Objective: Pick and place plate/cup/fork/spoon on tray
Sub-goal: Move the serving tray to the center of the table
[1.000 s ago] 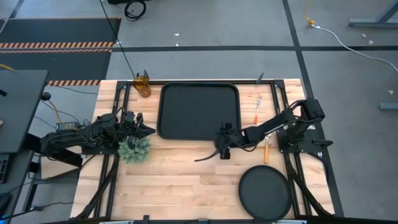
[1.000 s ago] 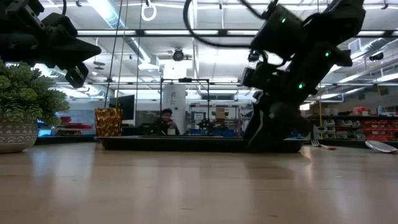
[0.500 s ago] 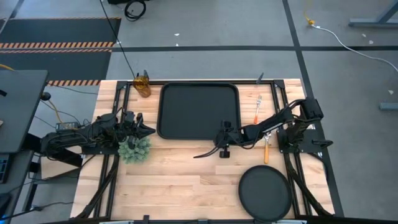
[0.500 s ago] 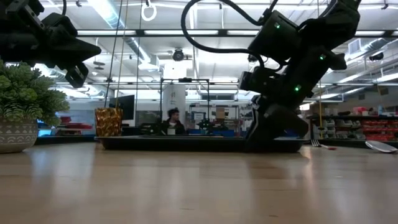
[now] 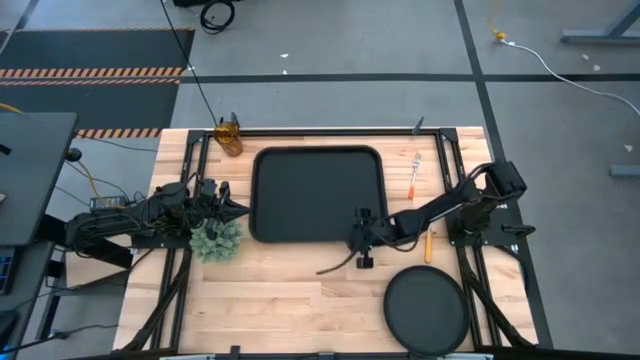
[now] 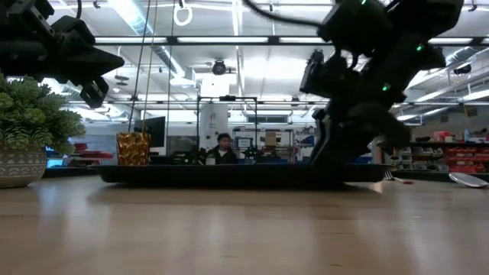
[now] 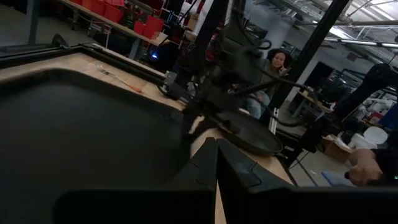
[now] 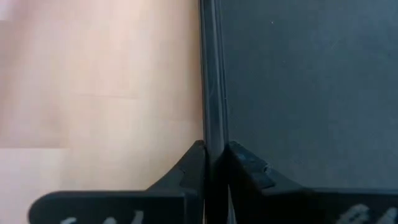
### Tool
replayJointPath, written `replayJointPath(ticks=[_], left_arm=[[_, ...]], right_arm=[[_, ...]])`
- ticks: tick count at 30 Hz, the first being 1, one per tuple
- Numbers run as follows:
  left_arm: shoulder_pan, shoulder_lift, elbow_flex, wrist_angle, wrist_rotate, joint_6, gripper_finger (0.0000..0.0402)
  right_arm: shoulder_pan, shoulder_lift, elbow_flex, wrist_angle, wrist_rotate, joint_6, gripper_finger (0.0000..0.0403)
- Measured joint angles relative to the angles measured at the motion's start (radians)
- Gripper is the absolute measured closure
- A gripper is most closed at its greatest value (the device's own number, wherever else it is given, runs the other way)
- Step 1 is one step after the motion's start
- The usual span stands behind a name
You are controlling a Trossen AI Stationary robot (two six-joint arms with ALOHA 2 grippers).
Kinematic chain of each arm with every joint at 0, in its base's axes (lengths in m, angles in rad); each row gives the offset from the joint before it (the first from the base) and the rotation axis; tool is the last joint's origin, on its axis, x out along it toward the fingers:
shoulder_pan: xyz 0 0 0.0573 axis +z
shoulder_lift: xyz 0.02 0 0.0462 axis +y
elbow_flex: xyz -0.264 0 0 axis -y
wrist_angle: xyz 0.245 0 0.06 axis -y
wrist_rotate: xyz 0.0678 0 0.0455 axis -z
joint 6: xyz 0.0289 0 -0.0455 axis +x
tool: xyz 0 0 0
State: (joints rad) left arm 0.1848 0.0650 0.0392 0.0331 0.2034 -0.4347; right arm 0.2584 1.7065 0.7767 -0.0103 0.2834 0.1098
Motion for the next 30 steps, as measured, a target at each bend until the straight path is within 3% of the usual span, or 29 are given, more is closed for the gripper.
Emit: replayJointPath(ticks=[11,23,30], left_arm=[[0.0,0.0,0.0,0.0,0.0,0.0,0.039],[0.0,0.0,0.0,0.0,0.0,0.0,0.039],[0.0,0.0,0.0,0.0,0.0,0.0,0.039]], right_arm=[[0.159,-0.002,0.103,-0.163,-0.029,0.154,0.0347],[0.2,-0.002,0.111,-0.17,-0.016,0.689,0.0343],[0.232,-0.001,0.11,-0.107,0.012,0.785,0.0332]])
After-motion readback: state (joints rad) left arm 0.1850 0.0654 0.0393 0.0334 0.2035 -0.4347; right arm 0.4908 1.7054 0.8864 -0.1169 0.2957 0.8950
